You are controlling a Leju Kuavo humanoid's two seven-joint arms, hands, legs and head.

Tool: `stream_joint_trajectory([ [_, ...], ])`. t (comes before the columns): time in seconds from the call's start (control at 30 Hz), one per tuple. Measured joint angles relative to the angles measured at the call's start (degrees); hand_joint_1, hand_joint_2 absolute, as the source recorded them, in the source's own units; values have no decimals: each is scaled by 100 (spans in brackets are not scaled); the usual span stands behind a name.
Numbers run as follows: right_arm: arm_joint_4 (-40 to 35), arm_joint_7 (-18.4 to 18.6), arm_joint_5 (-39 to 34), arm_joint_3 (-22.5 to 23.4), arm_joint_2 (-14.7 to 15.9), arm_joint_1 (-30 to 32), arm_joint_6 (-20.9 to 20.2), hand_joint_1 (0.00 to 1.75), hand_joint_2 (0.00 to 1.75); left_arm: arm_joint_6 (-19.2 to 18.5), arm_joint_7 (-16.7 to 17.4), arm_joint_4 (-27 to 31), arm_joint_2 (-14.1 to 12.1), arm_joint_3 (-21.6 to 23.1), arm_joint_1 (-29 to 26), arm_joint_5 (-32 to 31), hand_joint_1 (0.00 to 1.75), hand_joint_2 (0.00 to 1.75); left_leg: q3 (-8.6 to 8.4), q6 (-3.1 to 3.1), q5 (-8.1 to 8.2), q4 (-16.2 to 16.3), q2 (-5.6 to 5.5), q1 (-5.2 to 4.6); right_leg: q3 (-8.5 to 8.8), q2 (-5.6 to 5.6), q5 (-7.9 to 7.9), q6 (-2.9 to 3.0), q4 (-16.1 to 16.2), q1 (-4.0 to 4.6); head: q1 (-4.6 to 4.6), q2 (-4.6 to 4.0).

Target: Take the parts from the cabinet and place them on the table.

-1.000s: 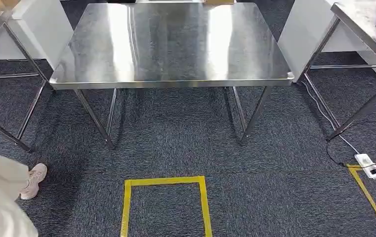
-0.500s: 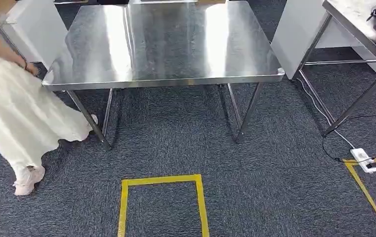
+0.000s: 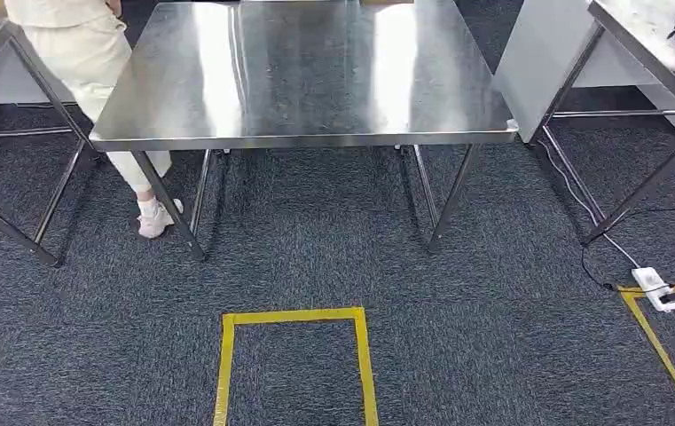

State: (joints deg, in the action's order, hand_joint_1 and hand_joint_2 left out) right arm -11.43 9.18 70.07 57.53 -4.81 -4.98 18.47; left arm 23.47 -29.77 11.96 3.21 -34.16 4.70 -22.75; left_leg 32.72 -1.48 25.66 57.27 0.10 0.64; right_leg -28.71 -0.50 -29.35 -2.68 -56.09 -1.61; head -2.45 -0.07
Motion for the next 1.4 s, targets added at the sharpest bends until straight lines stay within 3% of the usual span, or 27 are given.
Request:
stream_joint_trajectory([
  [0.1, 0, -13, -18, 2, 4, 12, 4, 0, 175, 4, 4, 0, 2, 0, 0, -7, 0, 0, 8, 71, -53, -17, -21, 17, -46, 3, 26, 91, -59, 18, 40, 0],
  [0.13, 0, -22, -15, 2, 2, 14, 4, 0, 175, 4, 4, 0, 2, 0, -5, -7, 0, 0, 29, 90, -57, 0, -25, 60, -50, 7, 57, 143, -44, -48, 40, 0],
  [0.2, 0, -55, -15, 2, -11, 5, 9, 0, 175, 4, 7, -2, 4, 2, -3, -9, 0, 0, 169, 125, 298, 337, -20, 81, -43, 25, 117, 242, -41, -37, 55, 0],
  [0.27, 0, -64, -15, 2, -11, 11, 11, 0, 175, 4, 9, -2, 4, 2, 1, -9, 0, 0, 566, 164, 864, 1313, -24, 84, -120, 37, 159, 304, -48, 2, 79, 0],
  [0.3, 0, -64, -17, 2, -15, 18, 11, 0, 175, 4, 13, -2, 4, 2, -2, -9, 0, 0, 707, 170, 1001, 1669, -23, 85, -148, 42, 173, 319, -50, 22, 79, 0],
  [0.33, 0, -64, -17, 4, -15, 25, 11, 0, 175, 4, 24, -2, 6, 0, -7, -13, 0, 0, 738, 167, 1009, 1808, -24, 84, -167, 47, 189, 328, -51, 34, 79, 0],
  [0.4, 0, -64, -17, 7, -15, 34, 11, 0, 175, 4, 26, -2, 7, 0, -9, -17, 0, 0, 420, 130, 700, 1330, -23, 84, -179, 46, 198, 316, -56, 43, 79, 0],
  [0.47, 0, -66, -17, 7, -18, 32, 13, 0, 175, 4, 26, -2, 4, 0, -5, -24, 0, 0, -222, 56, 246, 253, -25, 82, -158, 40, 209, 298, -56, 53, 81, 0],
  [0.5, 0, -66, -17, 7, -20, 30, 13, 0, 175, 4, 26, -2, 0, 0, 8, -26, 0, 0, -343, 31, 373, 46, -33, 63, -170, 42, 222, 272, -55, 65, 83, 0],
  [0.53, 0, -66, -17, 7, -22, 20, 13, 0, 175, 4, 26, -2, 2, 2, 10, -30, 0, 0, -312, 21, 324, 12, -32, 27, -203, 45, 232, 250, -80, 121, 73, 0],
  [0.6, 0, -64, -20, 7, -20, 9, 13, 0, 175, 4, 31, -2, 4, 2, -2, -48, 0, 0, -269, -18, 305, 35, -32, -20, -235, 47, 279, 178, -60, 77, 84, 0],
  [0.63, 0, -64, -24, 7, -26, 12, 18, 0, 175, 4, 39, -2, 2, 0, -1, -50, 0, 0, -256, -58, 275, 11, -32, -32, -234, 46, 306, 133, -34, 75, 84, 0],
  [0.67, 0, -64, -26, 9, -22, 11, 22, 0, 175, 4, 44, -2, 11, 0, 5, -59, 0, 0, -282, -137, 189, -94, -11, 43, -279, 46, 263, 104, -83, 124, 75, 0],
  [0.7, 0, -66, -31, 11, -20, 11, 26, 0, 175, 9, 48, -2, 22, 2, 13, -68, 0, 0, -271, -169, 151, -130, -1, 16, -371, 44, 118, 130, -263, 95, 75, 0],
  [0.77, 0, -66, -37, 11, -28, 13, 33, 0, 175, 15, 59, 0, 17, 0, 16, -66, 0, 0, -195, -215, 114, -127, 10, 2, -741, 45, -324, 210, -1087, 83, 40, 0],
  [0.83, 0, -64, -48, 13, -28, 23, 35, 0, 175, 13, 61, -2, 22, 0, 13, -68, 0, 0, -118, -220, 64, -117, 18, -17, -1042, 45, -614, 180, -1868, 69, 40, 0],
  [0.9, 0, -66, -48, 13, -24, 39, 35, 0, 175, 13, 63, -2, 33, 2, 13, -68, 0, 0, -79, -199, 28, -113, 14, -18, -793, 46, -470, 87, -1550, 69, 40, 0],
  [0.97, 0, -66, -48, 13, -22, 33, 35, 0, 175, 13, 63, -2, 39, 0, 14, -68, 0, 0, -69, -174, 9, -98, 10, -18, -117, 49, -101, 2, -422, 65, 33, 0],
  [1.0, 0, -66, -48, 13, -22, 20, 35, 0, 175, 13, 63, -2, 39, 0, 15, -68, 0, 0, -61, -149, 3, -73, 12, -33, 134, 51, -57, 33, 60, 64, 20, 0],
  [1.03, 0, -66, -46, 13, -22, 14, 35, 0, 175, 13, 66, -2, 39, 0, 17, -68, 0, 0, -44, -118, 16, -36, 11, -79, 104, 39, -24, 88, 94, 123, 20, 0],
  [1.13, 0, -66, -46, 15, -22, 25, 37, 0, 175, 13, 66, -2, 42, 0, 19, -68, 0, 0, -41, -27, -36, -54, 5, -55, 83, 39, 12, 163, 78, 142, 33, 0],
  [1.17, 0, -66, -50, 15, -31, 21, 37, 0, 175, 15, 66, -2, 31, 0, 18, -68, 0, 0, 2, 6, 3, -10, -7, -26, 109, 45, 64, 242, 107, 2, 22, 0],
  [1.23, 0, -66, -50, 15, -26, 12, 42, 0, 175, 15, 66, -2, 35, 2, 17, -68, 0, 0, 165, 67, 378, 380, -10, 2, 92, 59, 114, 326, 103, 27, 73, 0],
  [1.3, 0, -66, -50, 15, -26, 20, 42, 0, 175, 15, 66, -2, 37, 2, 17, -68, 0, 0, 558, 137, 873, 1342, -10, 29, 42, 66, 130, 343, 93, 43, 75, 0],
  [1.33, 0, -66, -52, 15, -26, 23, 42, 0, 175, 15, 70, -2, 37, 2, 11, -68, 0, 0, 683, 159, 969, 1661, -10, 42, 23, 67, 134, 339, 84, 47, 79, 0],
  [1.37, 0, -66, -59, 15, -26, 31, 42, 0, 175, 15, 72, -2, 37, 2, 7, -68, 0, 0, 695, 169, 934, 1732, -9, 56, 11, 67, 135, 337, 69, 46, 79, 0],
  [1.4, 0, -66, -59, 15, -31, 40, 42, 0, 175, 15, 74, -2, 35, 0, 6, -66, 0, 0, 558, 173, 749, 1499, -7, 73, 3, 66, 133, 334, 47, 45, 81, 0],
])
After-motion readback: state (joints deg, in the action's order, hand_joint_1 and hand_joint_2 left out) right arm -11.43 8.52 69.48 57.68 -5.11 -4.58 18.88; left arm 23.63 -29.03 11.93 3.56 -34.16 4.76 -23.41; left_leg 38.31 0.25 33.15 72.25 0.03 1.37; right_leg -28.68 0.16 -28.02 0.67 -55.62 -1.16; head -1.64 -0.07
